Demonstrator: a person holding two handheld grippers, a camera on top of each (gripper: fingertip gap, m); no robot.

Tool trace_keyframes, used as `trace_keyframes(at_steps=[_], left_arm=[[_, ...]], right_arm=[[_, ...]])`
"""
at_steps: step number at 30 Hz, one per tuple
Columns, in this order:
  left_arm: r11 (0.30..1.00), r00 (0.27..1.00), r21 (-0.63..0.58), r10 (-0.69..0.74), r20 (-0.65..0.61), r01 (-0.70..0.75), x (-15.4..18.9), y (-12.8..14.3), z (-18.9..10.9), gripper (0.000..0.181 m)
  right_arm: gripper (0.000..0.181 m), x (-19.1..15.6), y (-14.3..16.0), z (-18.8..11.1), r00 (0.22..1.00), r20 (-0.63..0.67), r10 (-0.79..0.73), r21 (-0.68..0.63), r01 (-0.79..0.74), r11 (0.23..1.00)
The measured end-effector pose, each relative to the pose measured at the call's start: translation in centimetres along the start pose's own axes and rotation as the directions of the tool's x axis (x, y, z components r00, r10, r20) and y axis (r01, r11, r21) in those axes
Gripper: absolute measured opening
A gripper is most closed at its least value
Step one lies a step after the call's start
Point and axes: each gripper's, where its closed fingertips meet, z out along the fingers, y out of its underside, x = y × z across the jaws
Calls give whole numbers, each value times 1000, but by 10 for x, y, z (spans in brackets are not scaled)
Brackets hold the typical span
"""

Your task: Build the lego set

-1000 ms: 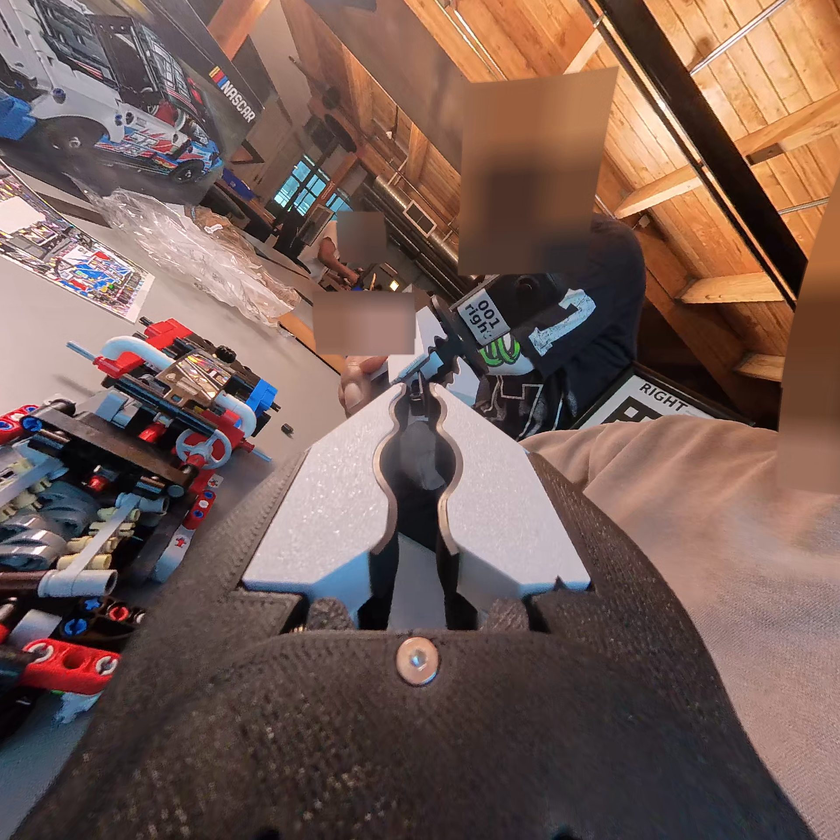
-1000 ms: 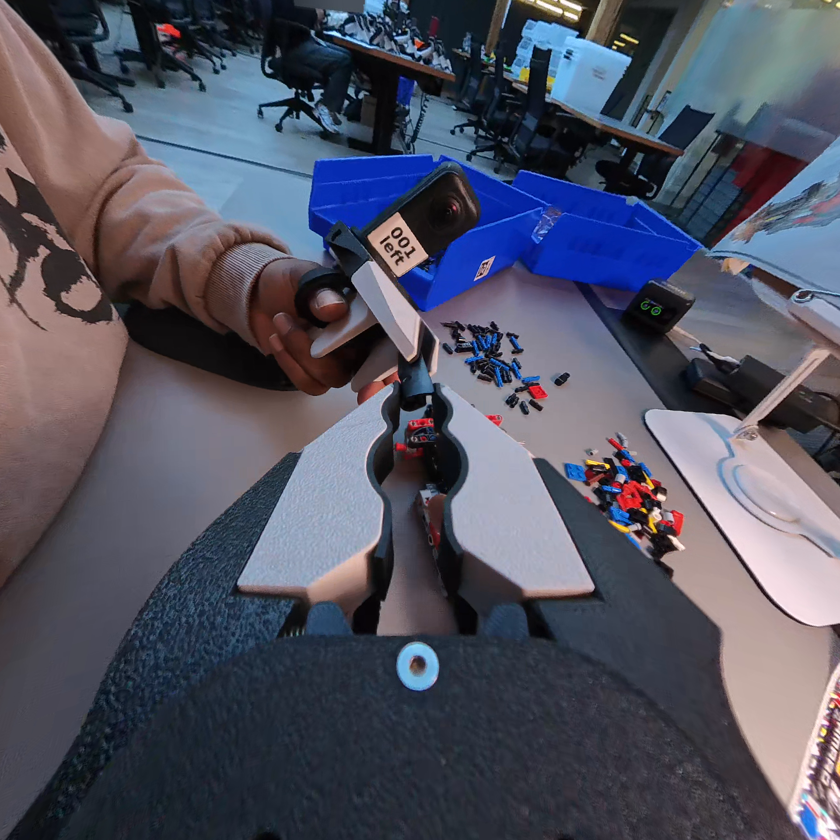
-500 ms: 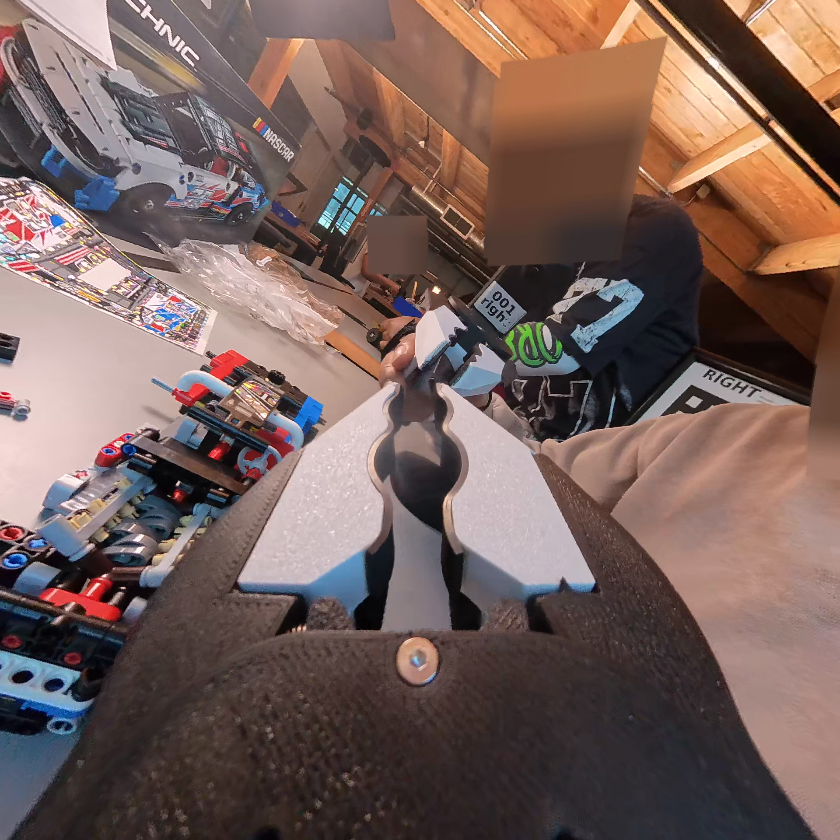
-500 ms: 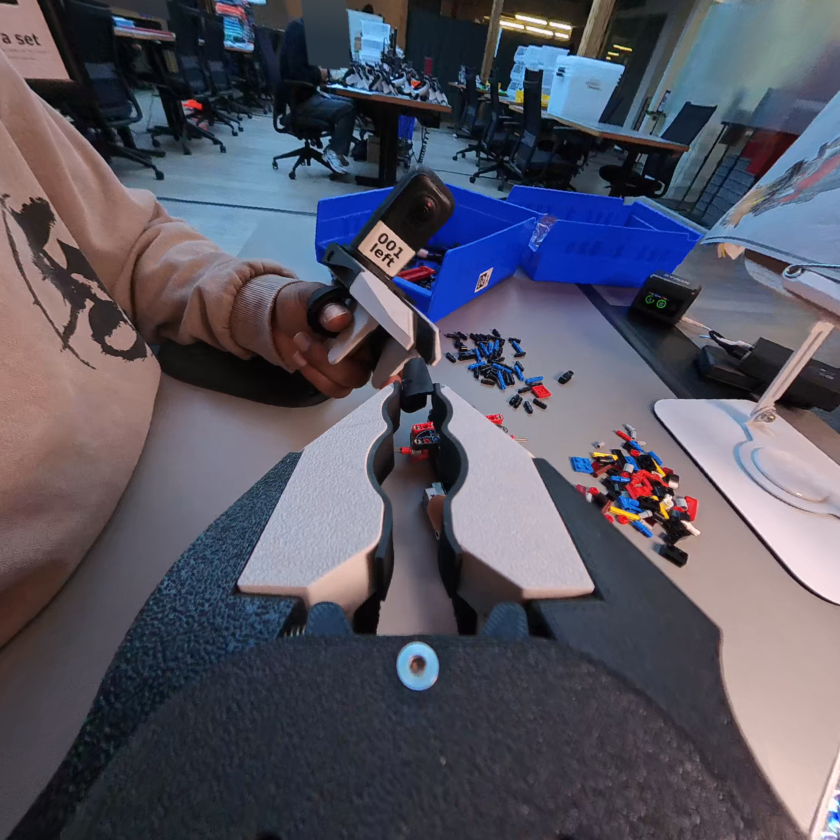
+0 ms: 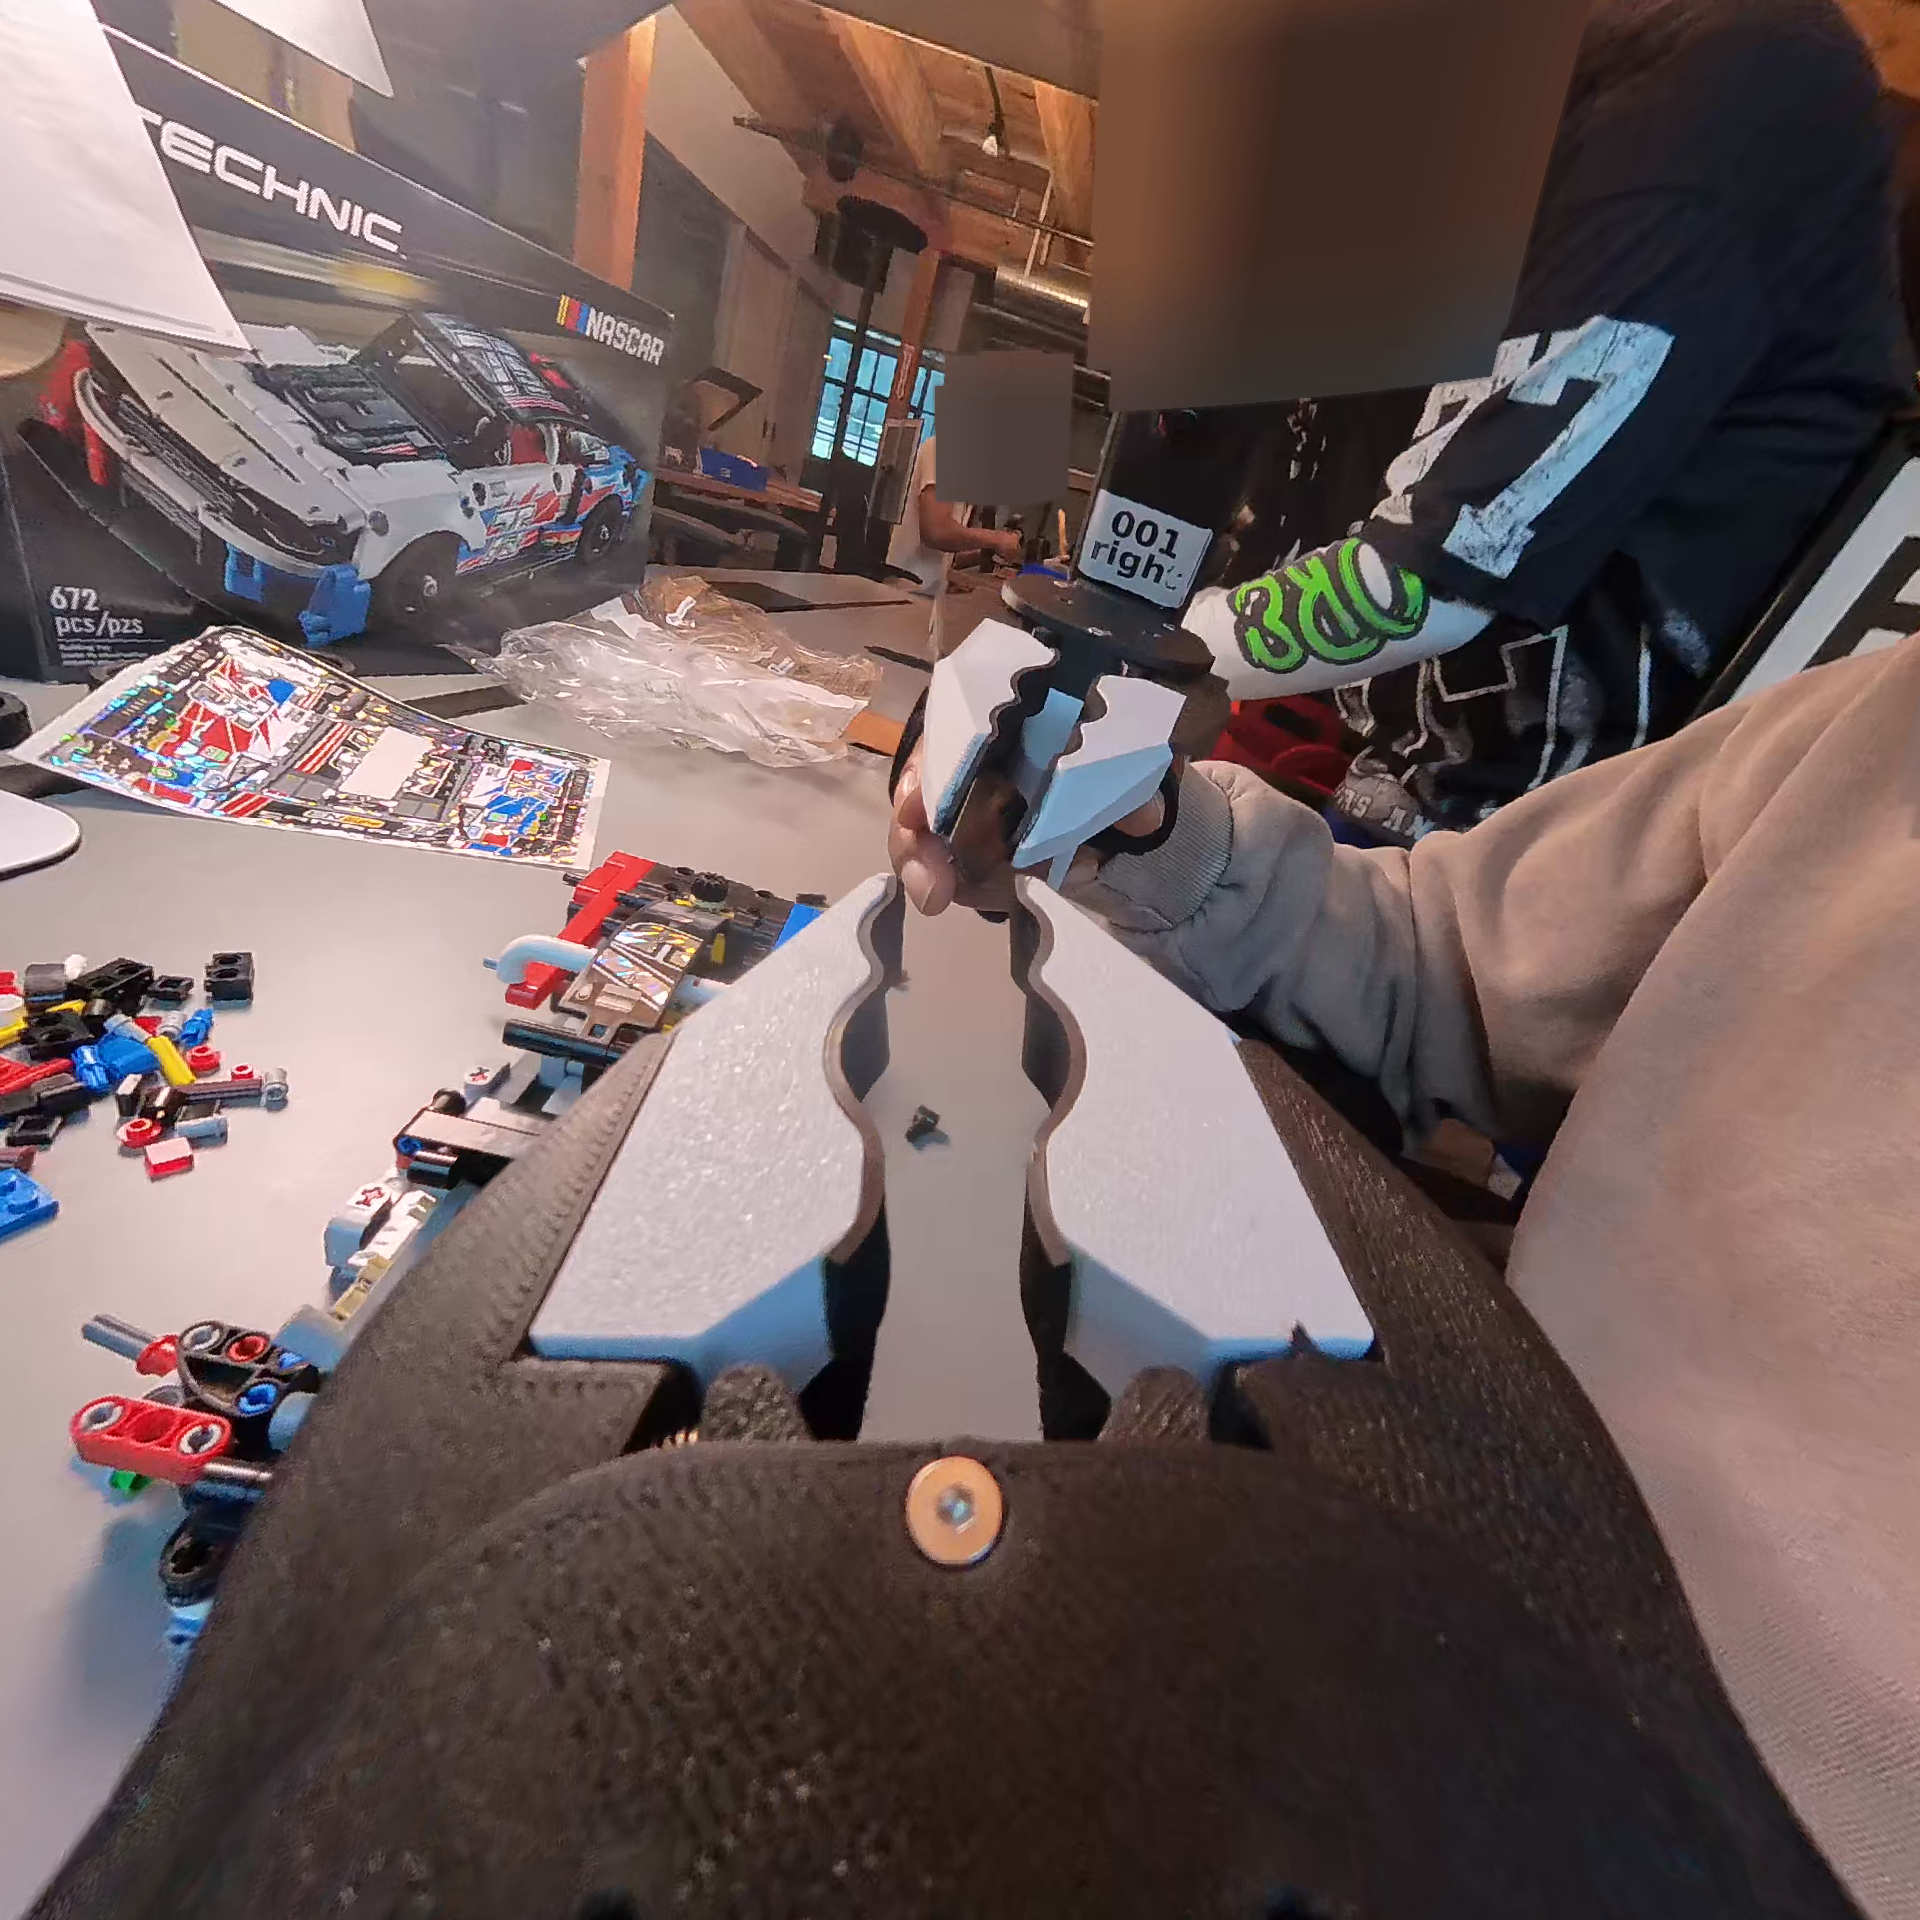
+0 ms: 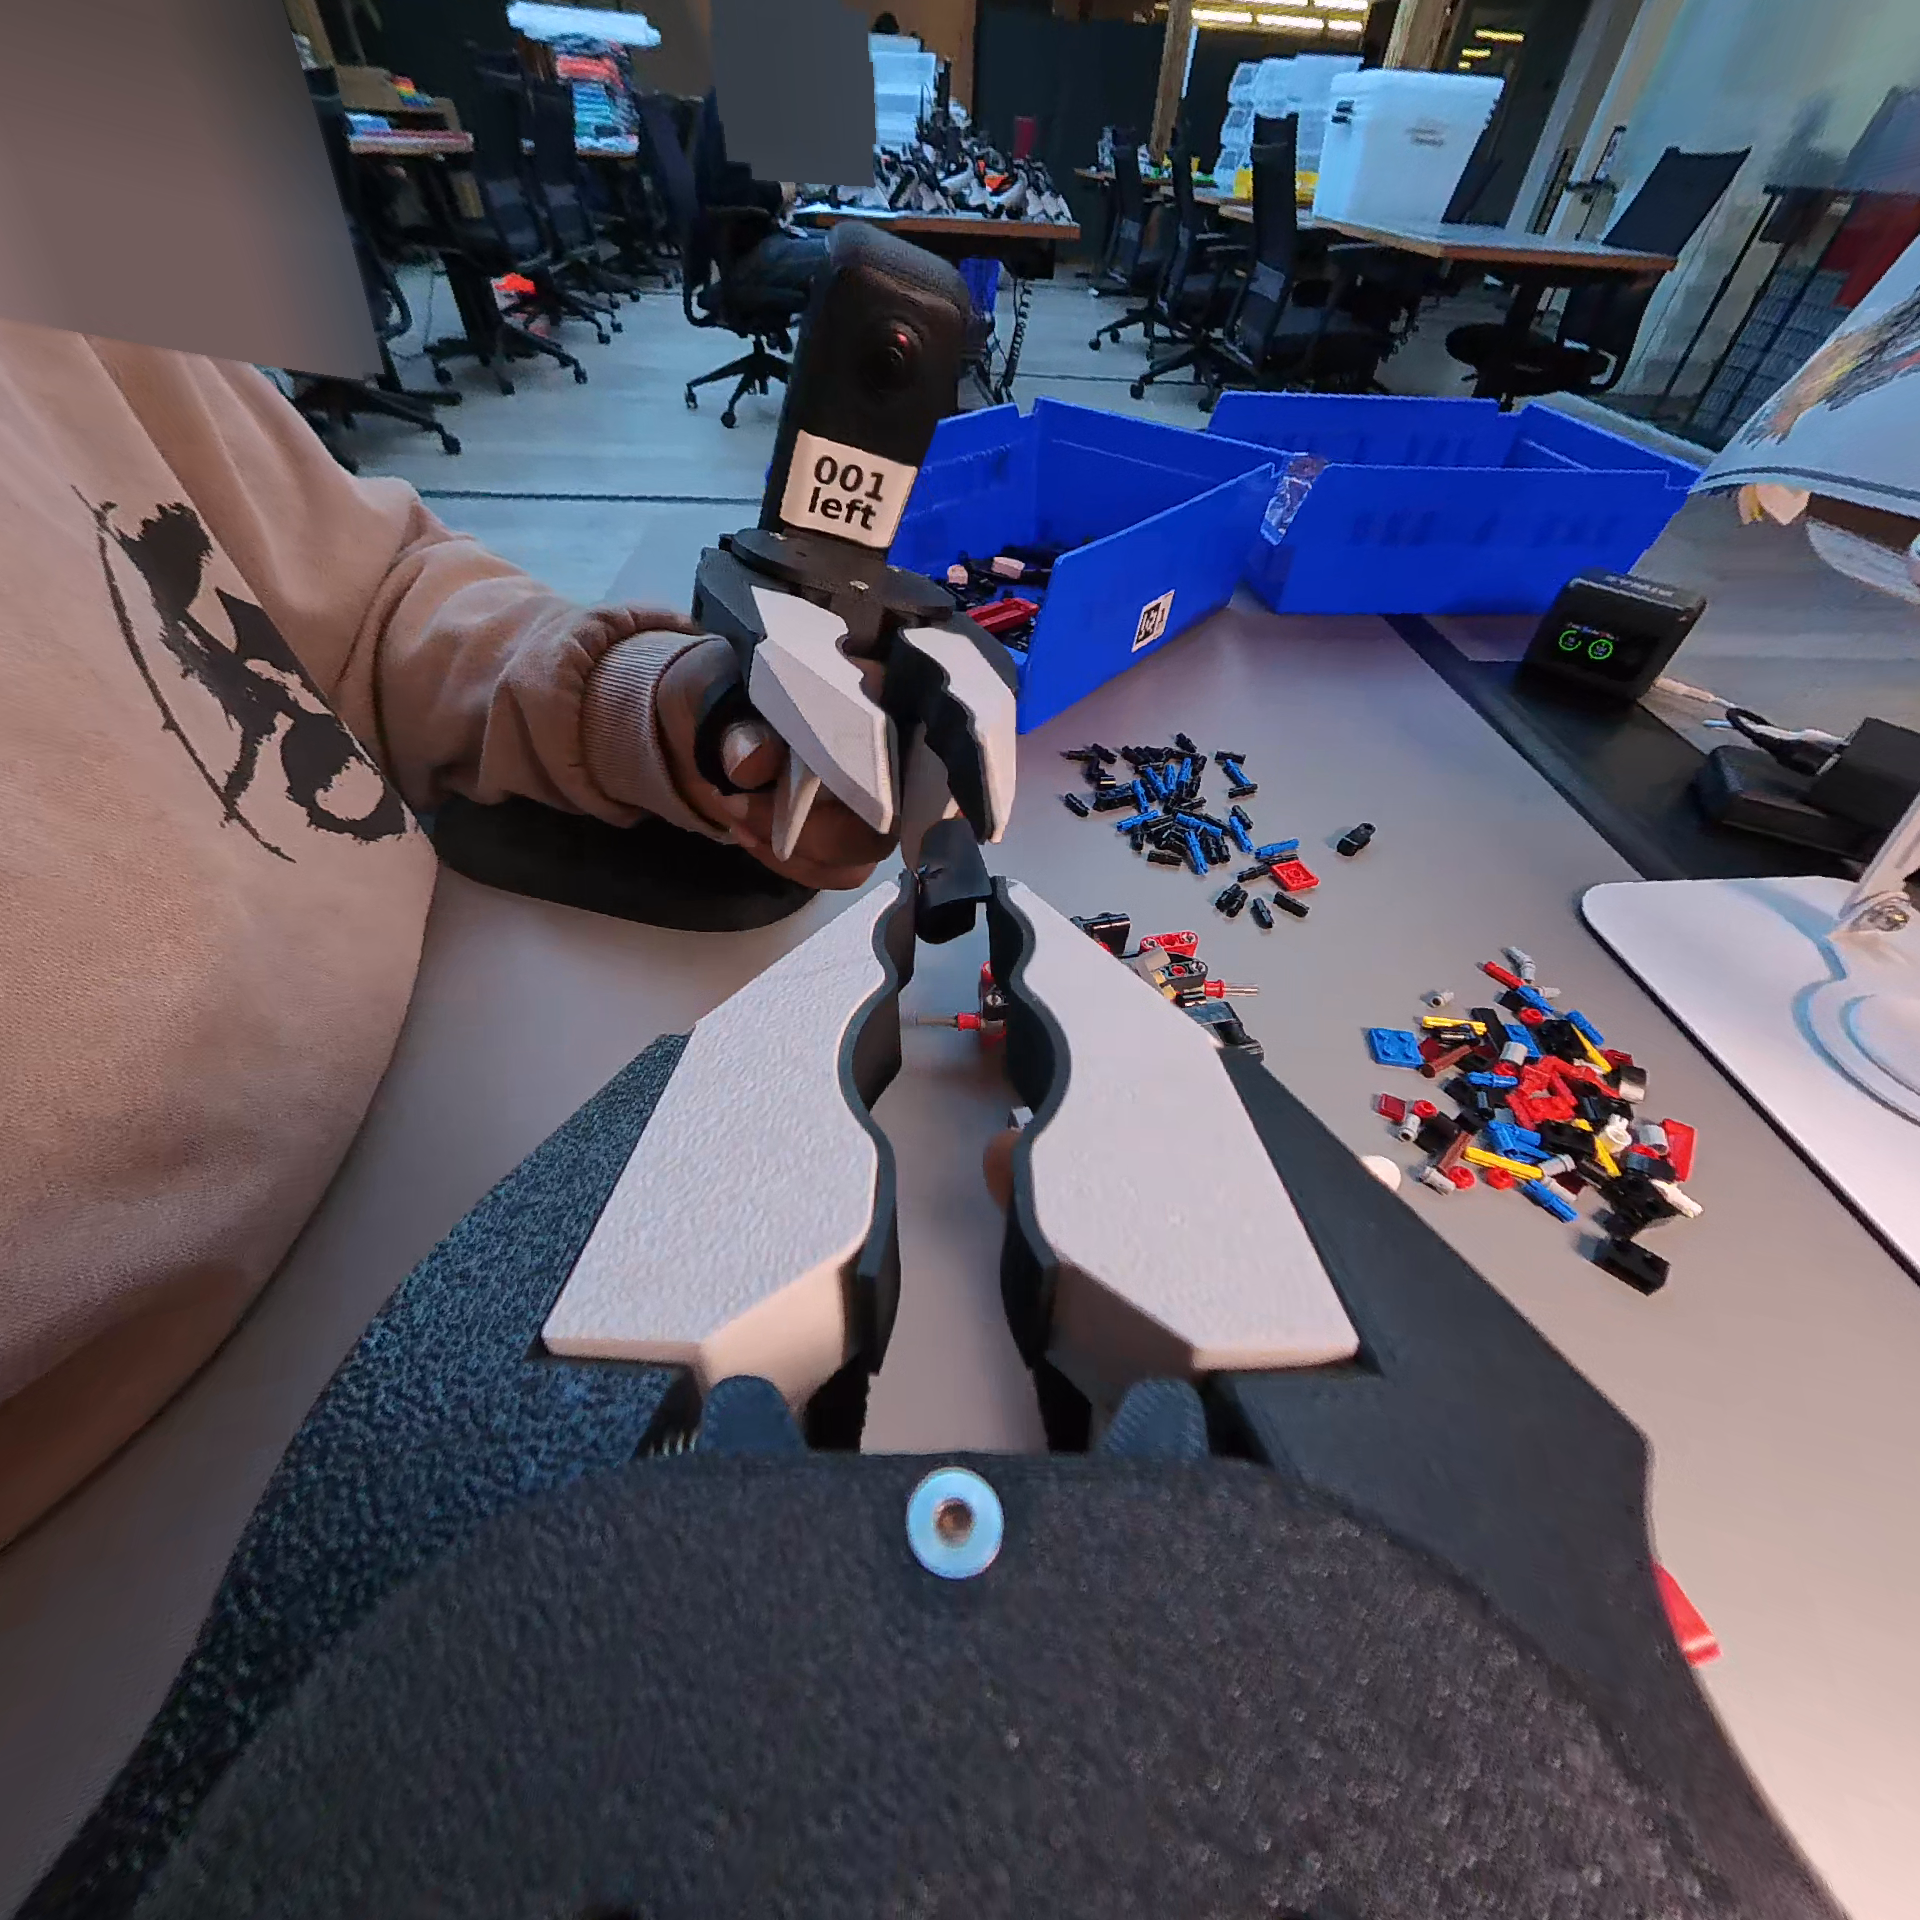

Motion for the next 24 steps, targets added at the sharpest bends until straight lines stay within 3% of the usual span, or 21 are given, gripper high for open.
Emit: trace_keyframes(at_steps=[6, 24], left_arm=[[995, 996, -36, 91, 3, -90, 7, 5, 4, 12], [996, 996, -40, -80, -45, 78, 3, 8, 2, 0]], right_arm=[[11, -5, 2, 5, 1000, 25, -5, 9, 5, 1000], [3, -1, 15, 6, 999, -24, -36, 10, 36, 999]])
